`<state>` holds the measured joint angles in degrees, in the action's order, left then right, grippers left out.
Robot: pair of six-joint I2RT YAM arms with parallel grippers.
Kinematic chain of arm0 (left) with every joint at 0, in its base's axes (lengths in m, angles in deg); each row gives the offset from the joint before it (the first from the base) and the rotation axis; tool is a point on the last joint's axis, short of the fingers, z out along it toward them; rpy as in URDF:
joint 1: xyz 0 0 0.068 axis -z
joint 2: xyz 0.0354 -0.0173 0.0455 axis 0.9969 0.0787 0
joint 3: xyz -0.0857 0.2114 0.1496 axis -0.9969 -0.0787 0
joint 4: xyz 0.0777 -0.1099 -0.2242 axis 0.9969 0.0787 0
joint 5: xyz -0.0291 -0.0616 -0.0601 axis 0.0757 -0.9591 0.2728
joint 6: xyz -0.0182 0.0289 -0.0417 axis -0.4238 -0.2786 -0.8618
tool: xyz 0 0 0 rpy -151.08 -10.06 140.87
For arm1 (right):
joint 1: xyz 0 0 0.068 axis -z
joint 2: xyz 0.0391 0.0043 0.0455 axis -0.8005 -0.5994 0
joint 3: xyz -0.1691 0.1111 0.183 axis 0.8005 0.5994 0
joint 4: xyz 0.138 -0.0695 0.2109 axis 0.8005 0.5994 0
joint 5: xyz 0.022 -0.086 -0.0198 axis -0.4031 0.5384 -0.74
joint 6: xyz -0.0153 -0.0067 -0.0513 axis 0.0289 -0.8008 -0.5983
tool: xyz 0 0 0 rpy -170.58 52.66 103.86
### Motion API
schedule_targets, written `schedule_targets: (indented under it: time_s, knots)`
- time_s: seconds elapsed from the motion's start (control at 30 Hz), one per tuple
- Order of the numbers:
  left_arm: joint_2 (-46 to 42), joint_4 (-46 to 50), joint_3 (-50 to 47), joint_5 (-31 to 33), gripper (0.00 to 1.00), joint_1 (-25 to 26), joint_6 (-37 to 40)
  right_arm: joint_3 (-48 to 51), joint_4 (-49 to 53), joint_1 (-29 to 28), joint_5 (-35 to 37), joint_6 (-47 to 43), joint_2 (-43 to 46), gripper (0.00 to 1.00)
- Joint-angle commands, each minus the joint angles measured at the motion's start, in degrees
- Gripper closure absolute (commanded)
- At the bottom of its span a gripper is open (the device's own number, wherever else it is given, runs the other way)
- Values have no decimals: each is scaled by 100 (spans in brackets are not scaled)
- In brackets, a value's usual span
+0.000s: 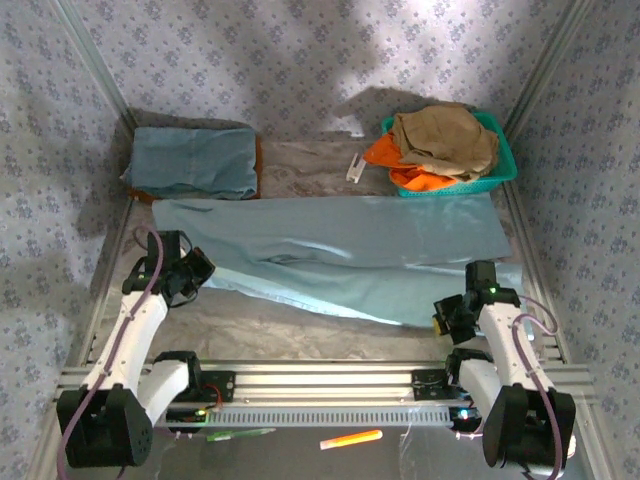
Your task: Fold and stack the trousers
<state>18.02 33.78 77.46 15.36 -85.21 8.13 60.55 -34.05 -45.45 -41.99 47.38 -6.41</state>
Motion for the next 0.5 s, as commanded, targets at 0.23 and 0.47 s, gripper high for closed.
schedule_targets:
  time_s: [0.23, 0.47]
  knots:
    - [-1113, 1080, 417, -100, 100, -71, 57, -1037, 1152, 31, 512, -833, 1151, 100]
    - [-2264, 2162, 703, 62, 100, -80, -50, -1636, 2022, 4, 730, -1171, 1830, 100]
